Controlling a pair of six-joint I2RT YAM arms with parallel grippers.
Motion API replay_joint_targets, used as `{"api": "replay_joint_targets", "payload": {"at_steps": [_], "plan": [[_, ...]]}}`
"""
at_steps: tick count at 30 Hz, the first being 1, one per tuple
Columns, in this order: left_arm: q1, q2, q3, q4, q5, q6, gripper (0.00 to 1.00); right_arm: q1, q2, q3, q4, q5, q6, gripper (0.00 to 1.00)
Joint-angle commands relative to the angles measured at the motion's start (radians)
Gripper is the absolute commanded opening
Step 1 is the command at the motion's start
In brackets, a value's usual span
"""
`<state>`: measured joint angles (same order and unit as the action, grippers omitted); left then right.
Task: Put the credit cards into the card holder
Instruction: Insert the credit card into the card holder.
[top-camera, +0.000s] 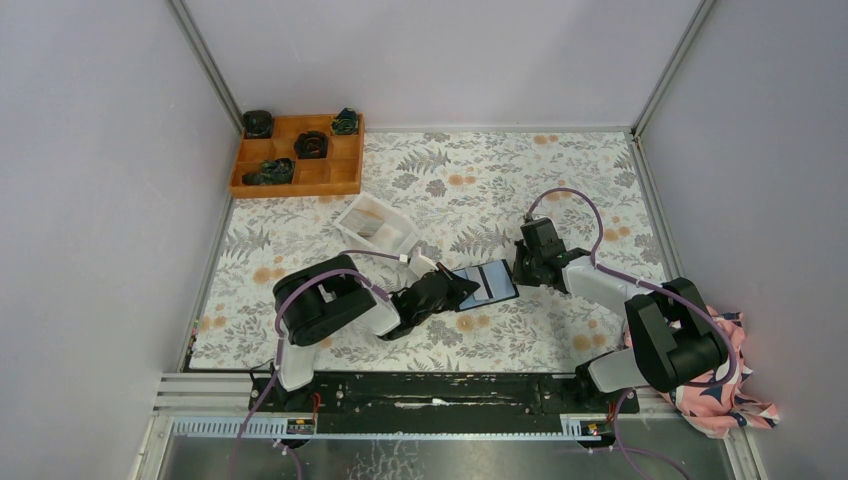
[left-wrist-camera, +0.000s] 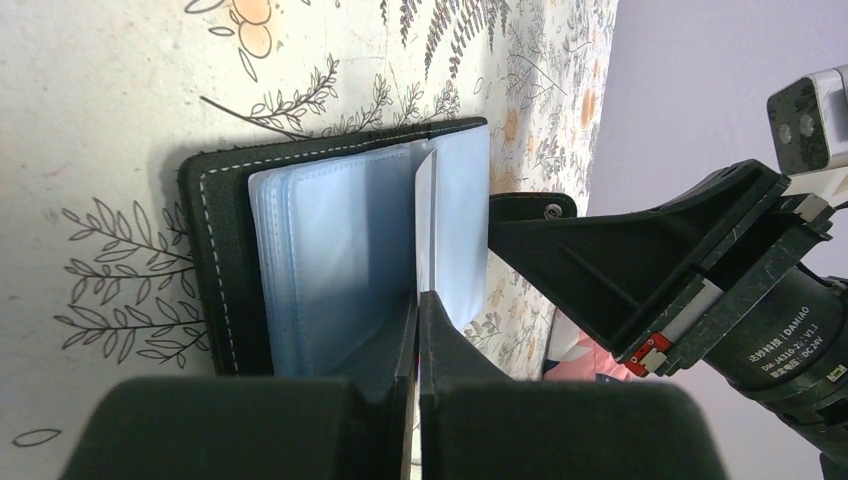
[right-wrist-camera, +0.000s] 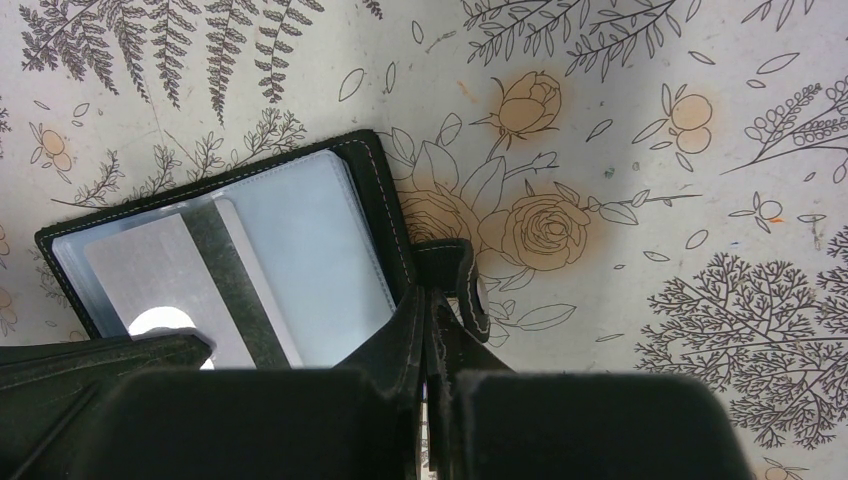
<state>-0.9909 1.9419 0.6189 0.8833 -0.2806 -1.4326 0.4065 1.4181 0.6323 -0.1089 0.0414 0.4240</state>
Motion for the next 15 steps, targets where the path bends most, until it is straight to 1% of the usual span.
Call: {"api": "replay_joint_targets", "payload": {"at_steps": [1,9,15], "plan": [[0.006,0.011,0.000,-0.038,-0.052,0.043,0.00,0.000,0.010,-0.009,0.020,-0.024,0.007,0.00],[0.004,0.046,0.025,-0.027,-0.030,0.046,0.00,-0.001,0.010,-0.006,0.019,-0.029,0.010,0.00],[-0.006,0.068,0.060,-0.050,-0.019,0.053,0.00,0.000,0.005,-0.005,0.015,-0.032,0.011,0.00]]}}
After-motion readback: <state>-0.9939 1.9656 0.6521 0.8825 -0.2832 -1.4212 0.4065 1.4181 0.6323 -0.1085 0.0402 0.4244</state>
